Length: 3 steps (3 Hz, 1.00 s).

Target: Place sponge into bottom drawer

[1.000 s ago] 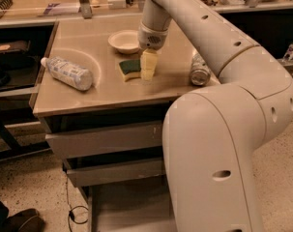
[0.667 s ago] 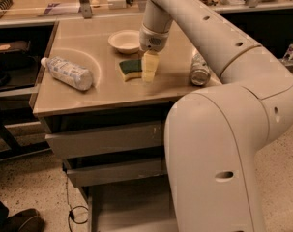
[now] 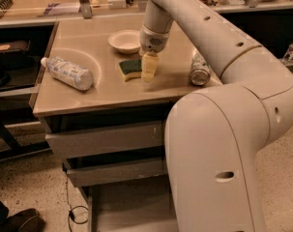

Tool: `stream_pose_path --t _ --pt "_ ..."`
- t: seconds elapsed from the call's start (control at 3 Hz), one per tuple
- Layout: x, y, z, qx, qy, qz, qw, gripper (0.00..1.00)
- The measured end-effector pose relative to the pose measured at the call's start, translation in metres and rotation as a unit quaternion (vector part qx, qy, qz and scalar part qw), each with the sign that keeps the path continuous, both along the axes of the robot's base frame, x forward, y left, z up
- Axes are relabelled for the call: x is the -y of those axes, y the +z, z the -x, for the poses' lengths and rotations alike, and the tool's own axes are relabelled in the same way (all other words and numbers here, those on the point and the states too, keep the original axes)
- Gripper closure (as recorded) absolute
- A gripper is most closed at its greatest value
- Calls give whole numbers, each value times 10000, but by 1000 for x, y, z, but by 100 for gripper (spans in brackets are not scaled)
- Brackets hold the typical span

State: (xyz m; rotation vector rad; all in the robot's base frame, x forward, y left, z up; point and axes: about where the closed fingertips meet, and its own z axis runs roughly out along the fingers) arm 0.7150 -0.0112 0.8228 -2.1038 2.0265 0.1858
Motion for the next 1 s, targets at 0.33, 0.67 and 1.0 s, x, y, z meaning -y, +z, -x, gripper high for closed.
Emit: stream_pose_path --t 0.33,0.67,1.0 --pt "0 0 0 0 0 0 10000 42" --pt "0 0 0 0 0 0 10000 65" --pt "0 0 0 0 0 0 10000 89"
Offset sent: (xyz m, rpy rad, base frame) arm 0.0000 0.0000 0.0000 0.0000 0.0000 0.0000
